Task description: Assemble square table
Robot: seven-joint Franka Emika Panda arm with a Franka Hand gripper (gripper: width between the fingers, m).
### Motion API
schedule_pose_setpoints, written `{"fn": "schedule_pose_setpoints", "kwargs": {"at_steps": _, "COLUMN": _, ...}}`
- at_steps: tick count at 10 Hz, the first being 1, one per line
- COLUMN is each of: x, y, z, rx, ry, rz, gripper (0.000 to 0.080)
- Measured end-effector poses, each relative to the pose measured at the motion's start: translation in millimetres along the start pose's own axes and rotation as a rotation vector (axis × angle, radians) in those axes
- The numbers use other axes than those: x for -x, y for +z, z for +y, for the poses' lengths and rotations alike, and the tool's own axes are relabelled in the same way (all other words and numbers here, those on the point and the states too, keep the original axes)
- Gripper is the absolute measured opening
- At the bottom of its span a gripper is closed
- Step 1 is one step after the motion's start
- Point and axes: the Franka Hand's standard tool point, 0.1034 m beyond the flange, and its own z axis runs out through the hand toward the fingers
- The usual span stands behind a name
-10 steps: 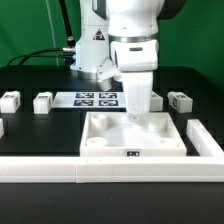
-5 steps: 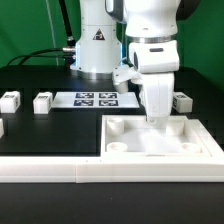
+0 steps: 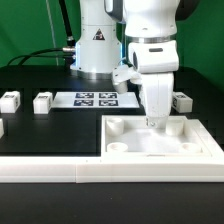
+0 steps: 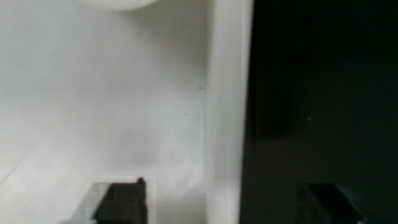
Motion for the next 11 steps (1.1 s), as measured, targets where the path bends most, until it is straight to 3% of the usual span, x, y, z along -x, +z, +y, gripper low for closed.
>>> {"fn": "schedule_pose_setpoints", "kwargs": {"at_steps": 1, "x": 0.2, "y": 0.0, "z": 0.0, "rx": 0.0, "ry": 0.0, "rz": 0.0, "gripper": 0.0572}}
{"fn": "schedule_pose_setpoints", "kwargs": {"at_steps": 2, "x": 0.5, "y": 0.0, "z": 0.1, "rx": 0.0, "ry": 0.001, "rz": 0.0, "gripper": 0.0572}}
{"fn": "schedule_pose_setpoints", "kwargs": {"at_steps": 3, "x": 0.8, "y": 0.0, "z": 0.1, "rx": 0.0, "ry": 0.002, "rz": 0.0, "gripper": 0.0636}}
{"fn": "schedule_pose_setpoints", "kwargs": {"at_steps": 5, "x": 1.4, "y": -0.6, "z": 0.3, "rx": 0.001, "ry": 0.005, "rz": 0.0, "gripper": 0.0645}}
{"fn": "schedule_pose_setpoints", "kwargs": {"at_steps": 9, "x": -8.1, "y": -50.1, "z": -9.6, "rx": 0.073, "ry": 0.258, "rz": -0.011, "gripper": 0.0649}}
{"fn": "schedule_pose_setpoints", "kwargs": {"at_steps": 11, "x": -13.4, "y": -59.2, "z": -24.0, "rx": 0.08, "ry": 0.354, "rz": -0.015, "gripper": 0.0649}}
